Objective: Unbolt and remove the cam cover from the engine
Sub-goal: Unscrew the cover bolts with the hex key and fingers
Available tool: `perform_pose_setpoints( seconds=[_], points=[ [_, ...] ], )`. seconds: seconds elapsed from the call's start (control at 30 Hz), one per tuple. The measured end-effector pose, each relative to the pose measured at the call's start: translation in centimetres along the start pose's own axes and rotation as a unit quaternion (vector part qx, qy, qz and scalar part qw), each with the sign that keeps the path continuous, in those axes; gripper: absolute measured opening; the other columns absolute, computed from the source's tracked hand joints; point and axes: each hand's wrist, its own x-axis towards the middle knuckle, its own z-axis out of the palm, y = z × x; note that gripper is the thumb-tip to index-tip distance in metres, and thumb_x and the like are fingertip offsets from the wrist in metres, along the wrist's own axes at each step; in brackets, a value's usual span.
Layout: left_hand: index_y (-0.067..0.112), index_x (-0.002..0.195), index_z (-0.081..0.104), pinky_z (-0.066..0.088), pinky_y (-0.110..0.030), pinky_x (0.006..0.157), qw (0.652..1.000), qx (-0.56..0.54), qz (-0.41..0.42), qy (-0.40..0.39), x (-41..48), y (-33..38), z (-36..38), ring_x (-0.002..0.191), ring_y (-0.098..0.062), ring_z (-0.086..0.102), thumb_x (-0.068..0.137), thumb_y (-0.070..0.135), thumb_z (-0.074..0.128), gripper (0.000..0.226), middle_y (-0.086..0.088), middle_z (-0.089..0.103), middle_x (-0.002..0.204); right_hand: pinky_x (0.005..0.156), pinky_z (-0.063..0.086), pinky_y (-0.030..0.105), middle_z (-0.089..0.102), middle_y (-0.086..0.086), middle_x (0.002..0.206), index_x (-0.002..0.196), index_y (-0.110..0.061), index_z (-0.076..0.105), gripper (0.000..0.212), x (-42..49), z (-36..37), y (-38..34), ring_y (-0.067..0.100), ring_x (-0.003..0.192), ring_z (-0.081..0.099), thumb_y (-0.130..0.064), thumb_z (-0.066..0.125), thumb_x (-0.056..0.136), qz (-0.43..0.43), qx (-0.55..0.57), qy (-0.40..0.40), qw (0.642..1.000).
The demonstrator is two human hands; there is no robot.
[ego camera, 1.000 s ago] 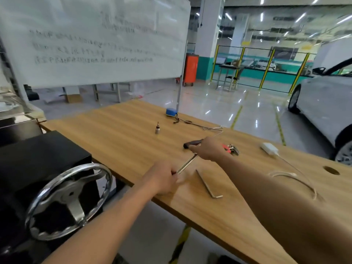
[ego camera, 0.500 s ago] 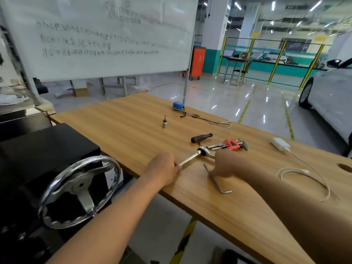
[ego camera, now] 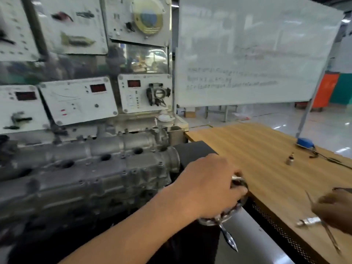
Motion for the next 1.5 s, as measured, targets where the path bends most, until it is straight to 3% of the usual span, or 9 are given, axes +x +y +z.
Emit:
perform_pose_setpoints(
  seconds=[0.13,0.23,0.4,0.6,0.83,0.93,1.1,1.23,1.5],
  points=[
    [0.033,0.145,0.039,0.053,-0.038,0.090,0.983,0.142,0.006,0.114,-4.3,-2.6,-6.8,0.118,-0.016,0.056,0.099,0.033,0.057,0.049,0.011,0.052,0.136,0.037,0.035,0.029,0.056,0.012,0.050,0.062,-0.007,0.066,0.044,-5.5,-1.4,-19.1,0.025,0.042,0.045,-0.050,0.074,0.057,-0.248,0.078,-0.086,0.962],
    [0.031,0.138,0.046,0.056,-0.041,0.085,0.963,0.250,0.011,0.100,-7.2,-4.8,-11.6,0.113,-0.015,0.057,0.100,0.025,0.054,0.039,0.011,0.057,0.129,0.041,0.021,0.029,0.047,0.010,0.049,0.051,-0.015,0.053,0.027,-10.6,0.0,-33.0,0.023,0.041,0.031,-0.037,0.066,0.059,-0.390,0.064,-0.160,0.904],
    [0.024,0.099,0.063,0.045,-0.036,0.072,0.932,0.328,-0.146,0.053,-12.5,-11.1,-18.1,0.083,-0.016,0.053,0.091,0.046,0.035,0.037,0.009,0.053,0.084,0.037,0.018,0.011,0.039,-0.002,0.041,0.038,-0.021,0.047,0.043,-14.2,3.2,-47.9,0.009,0.031,0.027,-0.015,0.054,0.080,-0.409,0.037,-0.292,0.864],
    [0.014,0.099,0.076,0.046,-0.039,0.072,0.952,0.248,-0.146,0.101,-17.0,-17.9,-20.1,0.079,-0.021,0.057,0.096,0.035,0.056,0.029,-0.003,0.068,0.085,0.037,0.017,0.011,0.036,-0.006,0.044,0.053,-0.017,0.049,0.036,-14.1,6.9,-55.5,0.002,0.031,0.027,-0.017,0.044,0.088,-0.385,0.006,-0.388,0.838],
    [0.032,0.068,0.054,0.043,-0.034,0.060,0.948,0.174,-0.253,0.087,-17.5,-23.5,-17.7,0.060,-0.011,0.053,0.096,0.030,0.063,0.029,0.007,0.057,0.064,0.045,0.033,0.023,0.063,0.000,0.057,0.073,-0.012,0.067,0.033,-12.2,8.9,-56.7,0.011,0.046,0.050,-0.036,0.061,0.095,-0.473,0.055,-0.210,0.854],
    [0.028,0.083,0.067,0.052,-0.037,0.070,0.941,0.190,-0.276,0.049,-17.7,-24.9,-17.8,0.070,-0.010,0.059,0.096,0.036,0.062,0.016,0.010,0.063,0.075,0.044,0.039,0.016,0.062,-0.003,0.051,0.065,-0.009,0.066,0.042,-10.9,9.8,-56.3,0.005,0.041,0.048,-0.035,0.061,0.097,-0.566,0.042,-0.111,0.816],
    [0.039,0.070,0.068,0.039,-0.009,0.058,0.952,0.101,-0.275,0.084,-17.7,-25.5,-18.9,0.067,0.006,0.061,0.088,0.034,0.074,0.019,0.027,0.065,0.065,0.047,0.033,0.009,0.052,-0.008,0.048,0.079,-0.001,0.071,0.036,-8.2,10.3,-56.0,0.002,0.040,0.041,-0.030,0.062,0.097,-0.641,0.064,-0.062,0.763],
    [0.027,0.085,0.078,0.050,-0.012,0.066,0.961,0.007,-0.275,0.028,-16.6,-25.3,-18.1,0.069,0.004,0.069,0.087,0.024,0.077,0.004,0.019,0.074,0.073,0.057,0.037,0.010,0.057,-0.015,0.056,0.075,-0.006,0.070,0.028,-7.2,11.6,-55.1,-0.001,0.052,0.048,-0.022,0.062,0.097,-0.682,0.040,-0.034,0.730],
    [0.010,0.083,0.075,0.051,-0.018,0.053,0.946,-0.080,-0.301,0.090,-15.1,-23.9,-19.7,0.052,-0.011,0.064,0.086,0.017,0.076,0.008,-0.006,0.072,0.063,0.058,0.038,0.022,0.055,-0.008,0.060,0.077,-0.009,0.067,0.031,-6.3,11.3,-56.7,0.001,0.051,0.045,-0.037,0.069,0.092,-0.582,0.172,-0.020,0.795]
  ],
)
